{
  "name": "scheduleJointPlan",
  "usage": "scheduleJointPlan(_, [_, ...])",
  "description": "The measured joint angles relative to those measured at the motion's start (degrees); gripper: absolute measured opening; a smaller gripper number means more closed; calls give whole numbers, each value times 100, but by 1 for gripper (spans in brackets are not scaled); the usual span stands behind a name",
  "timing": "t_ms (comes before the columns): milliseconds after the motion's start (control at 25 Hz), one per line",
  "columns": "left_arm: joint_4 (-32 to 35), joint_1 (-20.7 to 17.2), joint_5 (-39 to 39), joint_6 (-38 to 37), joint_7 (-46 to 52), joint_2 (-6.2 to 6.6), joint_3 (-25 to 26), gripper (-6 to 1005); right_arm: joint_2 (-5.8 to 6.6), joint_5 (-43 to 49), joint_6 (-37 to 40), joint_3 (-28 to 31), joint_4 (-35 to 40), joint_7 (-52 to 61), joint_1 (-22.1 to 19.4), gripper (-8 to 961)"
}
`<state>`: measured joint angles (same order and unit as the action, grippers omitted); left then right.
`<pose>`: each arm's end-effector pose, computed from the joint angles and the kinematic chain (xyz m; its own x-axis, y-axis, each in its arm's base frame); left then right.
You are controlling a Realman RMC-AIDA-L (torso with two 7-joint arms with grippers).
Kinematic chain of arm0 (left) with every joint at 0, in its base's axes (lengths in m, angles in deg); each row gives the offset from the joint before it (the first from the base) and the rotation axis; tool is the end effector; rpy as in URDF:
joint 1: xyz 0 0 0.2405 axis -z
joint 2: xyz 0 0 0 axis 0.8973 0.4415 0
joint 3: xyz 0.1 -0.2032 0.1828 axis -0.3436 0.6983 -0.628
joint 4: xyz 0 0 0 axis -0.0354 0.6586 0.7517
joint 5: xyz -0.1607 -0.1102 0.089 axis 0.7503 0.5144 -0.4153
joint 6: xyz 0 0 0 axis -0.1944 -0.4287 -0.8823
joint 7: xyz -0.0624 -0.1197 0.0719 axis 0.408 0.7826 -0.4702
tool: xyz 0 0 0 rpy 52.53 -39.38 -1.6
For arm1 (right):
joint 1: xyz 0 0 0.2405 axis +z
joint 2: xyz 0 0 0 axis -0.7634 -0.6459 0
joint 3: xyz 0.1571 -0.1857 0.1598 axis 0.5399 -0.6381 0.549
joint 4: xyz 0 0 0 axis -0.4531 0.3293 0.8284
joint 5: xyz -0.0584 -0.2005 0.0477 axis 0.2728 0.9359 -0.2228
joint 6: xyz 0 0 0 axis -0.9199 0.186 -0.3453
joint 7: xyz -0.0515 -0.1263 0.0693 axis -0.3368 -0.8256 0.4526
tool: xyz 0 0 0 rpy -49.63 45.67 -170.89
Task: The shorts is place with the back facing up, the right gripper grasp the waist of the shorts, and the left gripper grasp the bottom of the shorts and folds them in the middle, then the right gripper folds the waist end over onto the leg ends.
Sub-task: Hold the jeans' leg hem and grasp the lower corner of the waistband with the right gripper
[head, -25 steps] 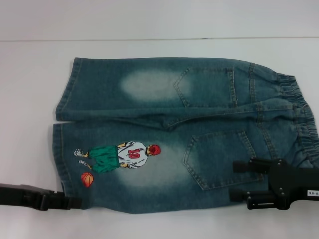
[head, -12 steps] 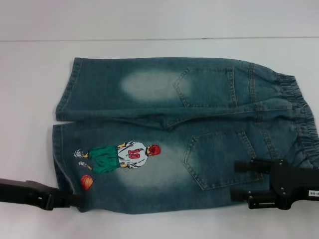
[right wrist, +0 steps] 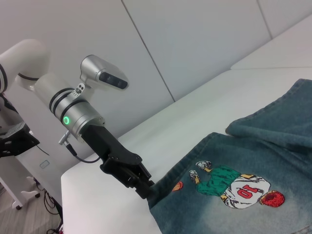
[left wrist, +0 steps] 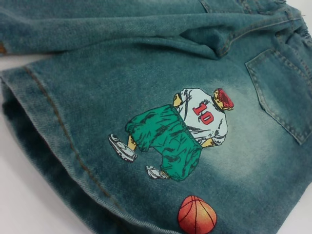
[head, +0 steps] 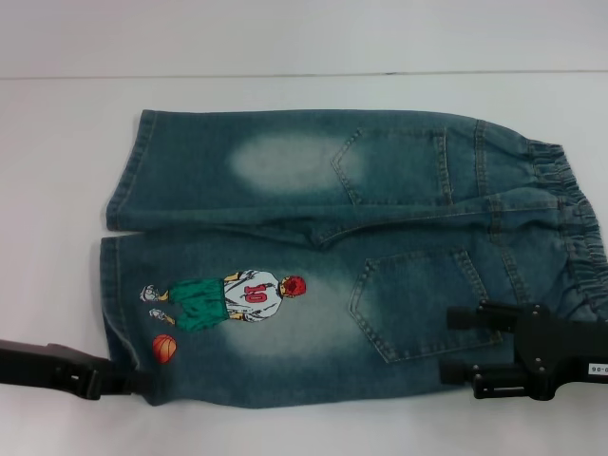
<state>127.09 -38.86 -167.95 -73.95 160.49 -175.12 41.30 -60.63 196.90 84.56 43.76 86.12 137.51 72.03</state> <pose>-0.3420 0.2907 -0.0108 0.4913 0.8638 0.1117 0.8705 -0.4827 -0.0964 0.3308 0.2726 -0.0325 0.6948 -0.5149 -0.5022 -0.5552 -0.8278 0.0805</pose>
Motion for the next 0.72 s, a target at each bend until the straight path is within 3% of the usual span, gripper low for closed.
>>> scheduleJointPlan(400, [122,-6,31,159,254,12,17,216,0,-12,1,0,0,7,-3,915])
scheduleJointPlan(720, [301,-2,40,46,308,-4,-15,32,0,-12,1,21,0,7,-2,914])
